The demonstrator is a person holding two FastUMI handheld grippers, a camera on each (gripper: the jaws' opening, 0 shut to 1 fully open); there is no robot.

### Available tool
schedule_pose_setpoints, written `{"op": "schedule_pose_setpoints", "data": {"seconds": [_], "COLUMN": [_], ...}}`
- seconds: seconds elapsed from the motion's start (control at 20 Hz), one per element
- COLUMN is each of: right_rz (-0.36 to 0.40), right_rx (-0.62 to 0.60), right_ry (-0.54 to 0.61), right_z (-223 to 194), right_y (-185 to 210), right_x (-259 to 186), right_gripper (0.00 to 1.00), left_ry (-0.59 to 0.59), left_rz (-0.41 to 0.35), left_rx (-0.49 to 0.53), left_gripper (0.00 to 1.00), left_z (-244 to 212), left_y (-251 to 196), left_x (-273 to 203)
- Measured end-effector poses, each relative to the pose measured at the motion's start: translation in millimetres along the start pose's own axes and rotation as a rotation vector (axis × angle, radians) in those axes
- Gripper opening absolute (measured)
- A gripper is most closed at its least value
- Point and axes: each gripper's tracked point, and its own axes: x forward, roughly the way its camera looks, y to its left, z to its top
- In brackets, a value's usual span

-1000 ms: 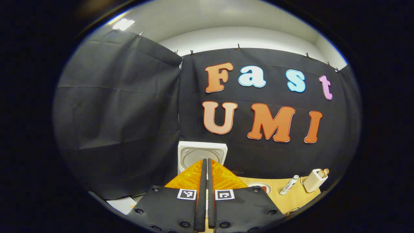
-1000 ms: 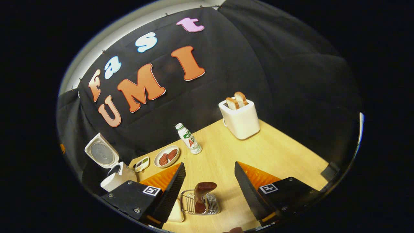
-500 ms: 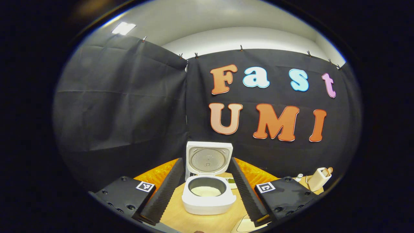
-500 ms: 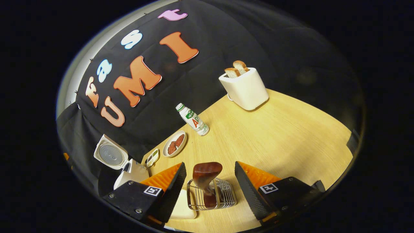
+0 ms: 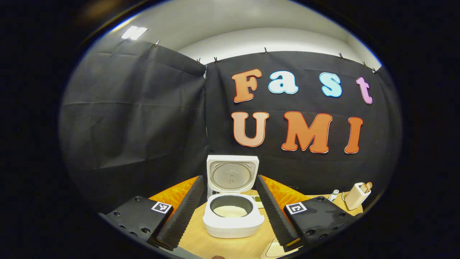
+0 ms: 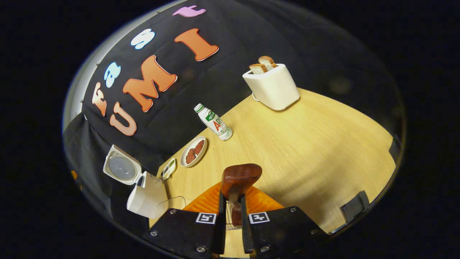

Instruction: Close the left gripper, press the button to open the rice cooker; take a wooden spoon from the chopstick holder with the right hand, scoop a spoonful of rice and pour it into the rice cooker, then put the wooden spoon back into the chopstick holder.

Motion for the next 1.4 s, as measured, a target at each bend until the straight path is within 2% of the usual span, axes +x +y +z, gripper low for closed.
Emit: {"op": "schedule_pose_setpoints", "data": {"seconds": [0.1, 0.25, 0.3, 0.45, 0.6, 0.8, 0.95, 1.15, 1.25, 1.4], "right_rz": [-0.024, -0.054, -0.058, -0.085, -0.115, -0.081, -0.056, -0.034, -0.015, -0.024], "right_rx": [-0.026, -0.060, -0.070, -0.096, -0.216, -0.317, -0.402, -0.484, -0.522, -0.609], "right_ry": [-0.018, -0.047, -0.062, -0.106, -0.168, -0.225, -0.252, -0.263, -0.248, -0.232], "right_z": [2.3, 10.5, 14.8, 27.7, 44.7, 53.8, 46.3, 21.4, 3.9, -20.6], "right_y": [0.3, 3.8, 6.9, 21.9, 41.9, 92.5, 133.2, 177.9, 194.2, 206.1], "right_x": [-1.9, -8.0, -11.8, -26.0, -50.0, -77.1, -81.0, -70.6, -60.1, -39.6], "right_gripper": [0.12, 0.02, 0.01, 0.01, 0.01, 0.01, 0.01, 0.01, 0.01, 0.01], "left_ry": [0.003, 0.014, 0.013, 0.003, -0.005, 0.039, 0.063, 0.047, 0.044, 0.040], "left_rz": [-0.019, -0.055, -0.068, -0.097, -0.129, -0.188, -0.229, -0.228, -0.236, -0.252], "left_rx": [-0.001, -0.009, -0.015, -0.008, 0.032, 0.025, 0.011, 0.016, 0.026, 0.032], "left_gripper": [1.00, 0.99, 0.96, 0.99, 1.00, 0.99, 1.00, 1.00, 1.00, 1.00], "left_z": [-1.2, -2.2, -1.9, 3.0, -0.1, -19.0, -26.6, -23.7, -25.1, -27.0], "left_y": [2.9, 8.4, 10.6, 20.1, 26.4, 31.8, 37.1, 55.6, 61.5, 66.3], "left_x": [8.7, 24.3, 30.5, 45.7, 59.8, 75.9, 87.5, 103.4, 109.9, 119.8]}}
